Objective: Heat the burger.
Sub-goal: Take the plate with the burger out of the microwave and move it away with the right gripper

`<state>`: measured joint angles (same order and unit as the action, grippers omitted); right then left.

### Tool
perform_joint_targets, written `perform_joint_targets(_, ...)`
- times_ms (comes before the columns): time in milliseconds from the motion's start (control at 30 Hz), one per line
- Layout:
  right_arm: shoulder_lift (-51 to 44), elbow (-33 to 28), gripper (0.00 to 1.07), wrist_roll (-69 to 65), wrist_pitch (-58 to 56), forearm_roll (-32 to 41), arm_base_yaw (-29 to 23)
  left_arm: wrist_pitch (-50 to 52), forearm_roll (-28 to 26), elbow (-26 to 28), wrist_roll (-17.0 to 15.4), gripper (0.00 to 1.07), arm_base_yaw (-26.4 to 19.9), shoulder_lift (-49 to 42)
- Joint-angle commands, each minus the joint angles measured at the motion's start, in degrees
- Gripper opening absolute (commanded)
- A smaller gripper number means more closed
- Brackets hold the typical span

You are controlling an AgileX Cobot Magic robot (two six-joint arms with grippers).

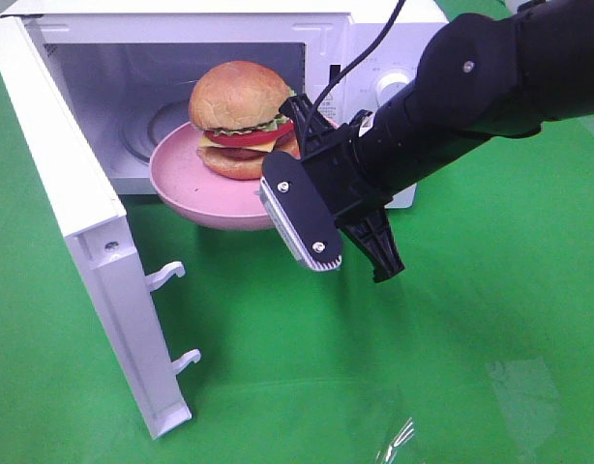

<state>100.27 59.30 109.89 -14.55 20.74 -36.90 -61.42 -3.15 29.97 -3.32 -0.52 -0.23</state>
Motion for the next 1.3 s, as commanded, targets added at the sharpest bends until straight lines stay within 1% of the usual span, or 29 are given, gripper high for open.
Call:
perform_joint_targets(33,-3.3,-1.4,0.00,0.0,4.9,0.9,0.6,0.5,-0.1,-0.2,-0.1,0.99,-0.1,-0.3)
perform_joint_targets(100,-6.5,-4.7,0.00,-0.1,5.7,0.9,0.6,0.5,-0.1,-0.2,-0.1,0.99,-0.1,-0.3)
perform_joint_targets(133,-6.5,-4.7,0.00,-0.1,5.7,0.9,0.6,0.5,-0.1,-0.2,-0.1,0.99,-0.1,-0.3)
perform_joint_targets(167,-8.6,-6.7,0.00,-0.2,6.2,0.8,0.6,0.5,-0.1,-0.2,-0.1,0.99,-0.1,-0.3)
perform_joint_targets(200,-8.6,-6.7,0.00,-0.2,6.2,0.8,0.6,0.5,-0.1,-0.2,-0.1,0.99,-0.1,-0.3)
perform_joint_targets(233,-10.1,-8.5,0.00,-0.2,6.2,0.8,0.6,0.5,-0.1,-0.2,-0.1,0.99,-0.1,-0.3)
perform_joint_targets(333,-11.0,-9.5,0.00,-0.2,6.2,0.8,0.6,0.5,-0.1,-0.2,-0.1,0.99,-0.1,-0.3)
perform_joint_targets(400,-14.4,-12.8,0.00,-1.8,6.2,0.6,0.6,0.5,-0.1,-0.2,-0.1,0.99,-0.1,-0.3)
perform_joint_targets(500,-15.4,-13.6,0.00,-2.6,6.1,0.4,0.6,0.5,-0.1,-0.2,-0.1,0.99,-0.1,-0.3)
perform_joint_targets(567,-19.3,-17.0,0.00,-5.2,6.1,0.0,0.6,0.5,-0.1,-0.2,-0.1,0.99,-0.1,-0.3)
perform_joint_targets(600,-19.3,-17.0,0.00,-5.2,6.1,0.0,0.6,0.5,-0.1,-0.2,-0.1,0.99,-0.1,-0.3)
perform_joint_targets(633,-21.5,-18.6,0.00,-7.0,5.6,-0.5,0.6,0.5,-0.1,-0.2,-0.1,0.99,-0.1,-0.3)
perform_joint_targets(733,-22.7,-19.4,0.00,-8.1,4.9,-1.5,0.6,0.5,-0.1,-0.2,-0.1,0.99,-0.1,-0.3)
perform_joint_targets(800,-26.8,-23.0,0.00,-13.6,4.2,-5.8,0.6,0.5,-0.1,-0.2,-0.1,0.99,-0.1,-0.3)
perform_joint_targets(833,-26.8,-23.0,0.00,-13.6,4.2,-5.8,0.6,0.5,-0.1,-0.2,-0.1,0.99,-0.1,-0.3)
perform_joint_targets(867,-29.2,-24.4,0.00,-17.0,3.5,-8.5,0.6,0.5,-0.1,-0.2,-0.1,0.99,-0.1,-0.3)
perform_joint_targets(900,-29.2,-24.4,0.00,-17.0,3.5,-8.5,0.6,0.5,-0.1,-0.2,-0.1,0.99,-0.1,-0.3)
perform_joint_targets(933,-30.3,-25.0,0.00,-18.9,3.2,-10.1,0.6,0.5,-0.1,-0.2,-0.1,0.99,-0.1,-0.3)
perform_joint_targets(967,-32.4,-26.3,0.00,-22.7,2.9,-13.1,0.6,0.5,-0.1,-0.2,-0.1,0.99,-0.1,-0.3)
perform_joint_targets(1000,-32.4,-26.3,0.00,-22.7,2.9,-13.1,0.6,0.5,-0.1,-0.2,-0.1,0.99,-0.1,-0.3)
perform_joint_targets(1033,-34.6,-27.2,0.00,-26.6,1.4,-17.0,0.6,0.5,-0.1,-0.2,-0.1,0.99,-0.1,-0.3)
perform_joint_targets(1067,-34.6,-27.2,0.00,-26.6,1.4,-17.0,0.6,0.5,-0.1,-0.2,-0.1,0.99,-0.1,-0.3)
perform_joint_targets(1133,-37.2,-27.8,0.00,-33.9,-2.1,-22.1,0.6,0.5,-0.1,-0.2,-0.1,0.99,-0.1,-0.3)
perform_joint_targets(1167,-37.2,-27.8,0.00,-33.9,-2.1,-22.1,0.6,0.5,-0.1,-0.2,-0.1,0.99,-0.1,-0.3)
perform_joint_targets(1200,-39.0,-28.0,0.00,-38.6,-4.1,-25.3,0.6,0.5,-0.1,-0.2,-0.1,0.99,-0.1,-0.3)
perform_joint_targets(1233,-39.0,-28.0,0.00,-38.6,-4.1,-25.3,0.6,0.5,-0.1,-0.2,-0.1,0.99,-0.1,-0.3)
perform_joint_targets(1267,-40.7,-28.0,0.00,-44.3,-6.4,-28.5,0.6,0.5,-0.1,-0.2,-0.1,0.99,-0.1,-0.3)
perform_joint_targets(1300,-40.7,-28.0,0.00,-44.3,-6.4,-28.5,0.6,0.5,-0.1,-0.2,-0.1,0.99,-0.1,-0.3)
